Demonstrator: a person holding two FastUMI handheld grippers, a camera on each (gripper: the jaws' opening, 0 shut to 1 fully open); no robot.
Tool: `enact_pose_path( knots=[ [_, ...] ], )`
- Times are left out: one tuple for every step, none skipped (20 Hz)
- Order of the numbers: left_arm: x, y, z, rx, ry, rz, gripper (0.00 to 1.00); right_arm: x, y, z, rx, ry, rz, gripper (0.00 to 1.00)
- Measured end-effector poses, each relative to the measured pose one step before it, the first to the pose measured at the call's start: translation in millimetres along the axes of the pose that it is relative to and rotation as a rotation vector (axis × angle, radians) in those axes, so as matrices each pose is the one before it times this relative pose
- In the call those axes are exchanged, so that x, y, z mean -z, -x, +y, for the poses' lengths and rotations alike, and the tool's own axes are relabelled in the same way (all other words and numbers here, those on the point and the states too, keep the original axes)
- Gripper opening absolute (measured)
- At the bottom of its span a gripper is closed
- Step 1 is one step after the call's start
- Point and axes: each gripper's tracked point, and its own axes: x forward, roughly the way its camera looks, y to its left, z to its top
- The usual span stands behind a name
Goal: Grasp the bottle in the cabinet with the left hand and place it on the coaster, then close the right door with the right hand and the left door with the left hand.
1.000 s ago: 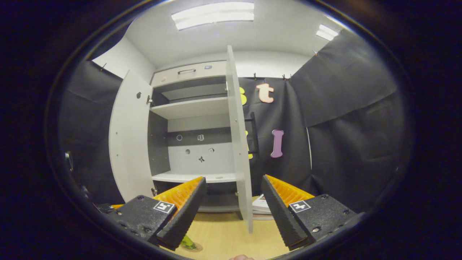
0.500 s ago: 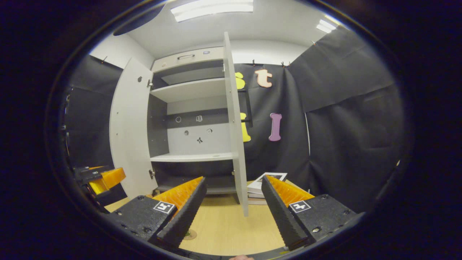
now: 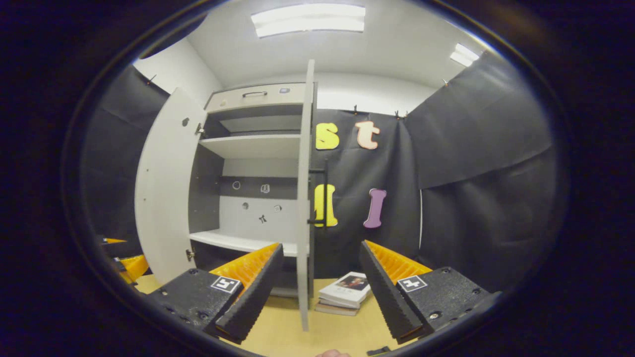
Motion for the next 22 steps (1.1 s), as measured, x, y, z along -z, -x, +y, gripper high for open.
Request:
enact_pose_path(
  knots=[
    [1.22,1.21,-1.15,-0.00242,-0.00096,-0.00096,0.95,-13.99,-14.45,-6.39,-0.00643,-0.00837,-0.00806,1.00],
    [2.01,0.32,1.47,-0.01010,0.00025,0.00339,0.95,-13.05,-17.02,-5.16,-0.00789,0.00341,-0.01253,1.00],
    [1.30,0.72,0.96,-0.00900,0.00276,0.00342,0.95,-7.28,-14.59,-5.64,0.00404,-0.00351,-0.00685,1.00],
    [0.72,0.64,0.24,-0.00482,0.00547,-0.00036,0.95,-5.47,-14.22,-4.66,0.00101,-0.01171,-0.00404,1.00],
    [0.96,-0.06,0.52,-0.00469,0.00438,0.00137,0.95,-3.69,-13.58,-0.93,0.00085,-0.01398,-0.00103,1.00],
    [0.41,0.39,1.81,-0.00654,0.00146,0.00172,0.95,-2.91,-10.71,-0.35,0.00165,-0.00604,-0.00334,1.00],
    [0.84,0.25,3.04,-0.00851,0.00128,0.00226,0.95,-2.97,-9.23,-0.33,0.00538,0.00036,-0.00825,1.00],
    [1.84,1.06,1.97,-0.00560,0.00336,0.00383,0.95,-2.00,-8.39,0.51,0.01130,0.00253,-0.00661,1.00],
    [1.30,0.56,3.09,-0.00858,0.00511,0.00330,0.96,-2.10,-5.73,-1.54,0.01417,0.00355,-0.01024,1.00],
    [2.10,-0.56,3.00,-0.00898,0.00596,0.00390,0.95,-3.22,-0.20,0.42,0.00388,0.00649,-0.00639,0.98],
    [2.84,0.70,2.26,-0.00658,0.00726,0.00815,0.95,-1.73,-0.44,0.07,0.00006,0.00980,-0.00488,0.97],
    [4.26,0.24,2.22,-0.00659,0.00778,0.00888,0.95,1.31,0.55,1.43,0.00191,0.00892,0.00233,0.97],
    [3.42,-0.16,2.12,-0.00514,0.00784,0.01010,0.96,-0.15,0.40,0.61,0.00312,0.00411,-0.00301,0.98],
    [2.00,0.23,1.11,-0.00416,0.00710,0.00779,0.96,-0.63,-0.51,0.33,0.00410,0.00621,-0.00341,0.98],
    [1.20,1.25,2.90,-0.00454,0.00564,0.00619,0.96,-0.33,0.38,-0.05,0.00385,0.00831,-0.00486,0.97],
    [1.72,0.25,2.40,-0.00514,0.00371,0.00400,0.96,-0.21,0.61,1.00,0.00111,0.00444,-0.00235,0.97],
    [1.00,1.11,2.88,-0.00704,0.00214,0.00213,0.96,-0.53,0.42,1.62,-0.00354,-0.00842,0.00203,0.97],
    [0.48,0.67,2.66,-0.00582,0.00155,-0.00055,0.96,1.39,-0.26,0.16,-0.01018,-0.02252,0.00917,0.97],
    [0.42,1.12,2.33,-0.00444,0.00166,0.00054,0.95,0.64,0.73,3.64,-0.01658,-0.02434,0.00864,0.97],
    [-1.19,-1.50,2.46,-0.00314,0.00200,-0.00142,0.99,1.25,0.59,8.23,-0.01981,-0.01637,0.00781,0.97],
    [-0.45,0.14,1.42,-0.00067,0.00104,-0.00090,1.00,-0.01,0.58,9.34,-0.01836,-0.01008,0.00560,0.97],
    [-0.32,0.66,2.45,-0.00159,-0.00060,-0.00163,0.96,1.75,0.58,8.81,-0.01780,-0.00314,0.00617,0.97]
  ],
)
